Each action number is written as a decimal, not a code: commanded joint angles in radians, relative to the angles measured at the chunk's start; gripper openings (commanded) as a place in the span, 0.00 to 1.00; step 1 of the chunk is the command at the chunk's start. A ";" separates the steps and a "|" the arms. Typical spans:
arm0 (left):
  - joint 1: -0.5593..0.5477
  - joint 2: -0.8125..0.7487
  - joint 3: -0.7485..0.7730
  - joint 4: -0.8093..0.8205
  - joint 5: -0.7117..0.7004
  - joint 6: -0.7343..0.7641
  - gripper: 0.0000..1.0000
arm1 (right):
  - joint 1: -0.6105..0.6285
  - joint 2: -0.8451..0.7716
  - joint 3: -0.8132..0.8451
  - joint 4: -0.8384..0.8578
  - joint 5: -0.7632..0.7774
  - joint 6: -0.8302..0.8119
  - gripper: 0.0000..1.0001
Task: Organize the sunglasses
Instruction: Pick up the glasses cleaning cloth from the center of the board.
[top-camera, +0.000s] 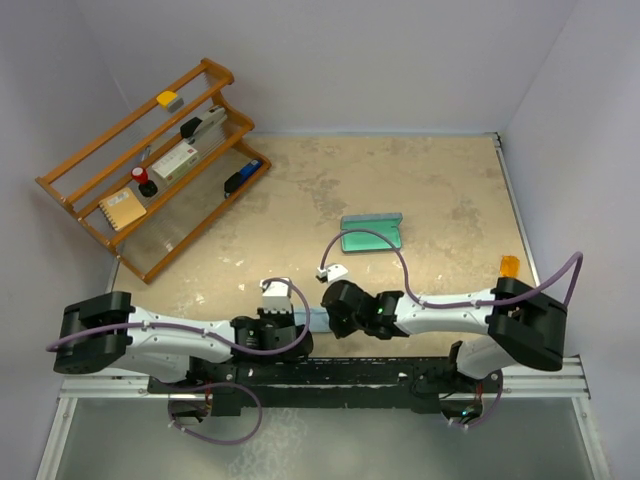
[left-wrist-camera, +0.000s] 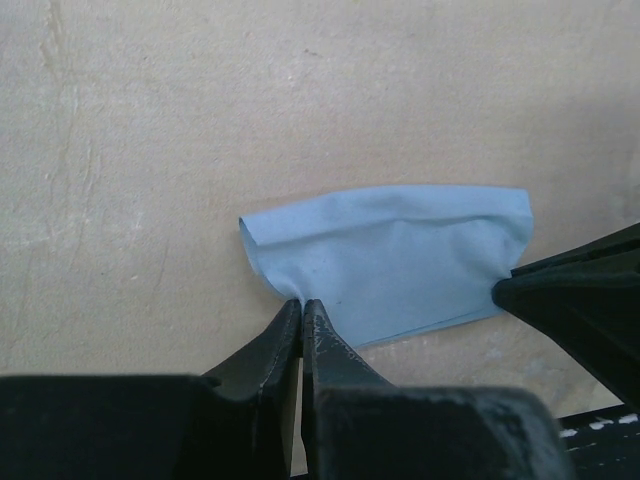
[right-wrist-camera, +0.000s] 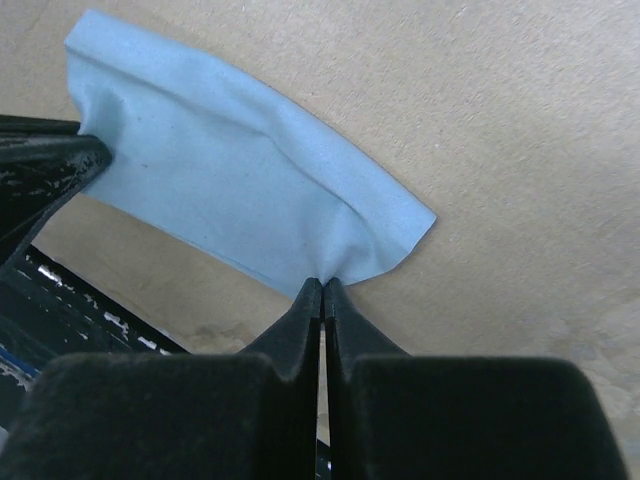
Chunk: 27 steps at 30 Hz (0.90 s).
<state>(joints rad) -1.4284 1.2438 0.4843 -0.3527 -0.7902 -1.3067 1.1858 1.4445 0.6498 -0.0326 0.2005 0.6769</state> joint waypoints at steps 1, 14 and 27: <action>0.000 0.007 0.072 0.013 -0.053 0.077 0.00 | 0.005 -0.045 0.055 -0.074 0.071 0.000 0.00; 0.092 0.090 0.181 0.087 0.007 0.207 0.00 | -0.120 -0.166 0.044 -0.113 0.079 -0.033 0.00; 0.238 0.211 0.312 0.205 0.089 0.375 0.00 | -0.282 -0.219 0.055 -0.132 0.041 -0.106 0.00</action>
<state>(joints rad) -1.2236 1.4200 0.7177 -0.2211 -0.7212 -1.0176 0.9413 1.2549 0.6861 -0.1471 0.2512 0.6102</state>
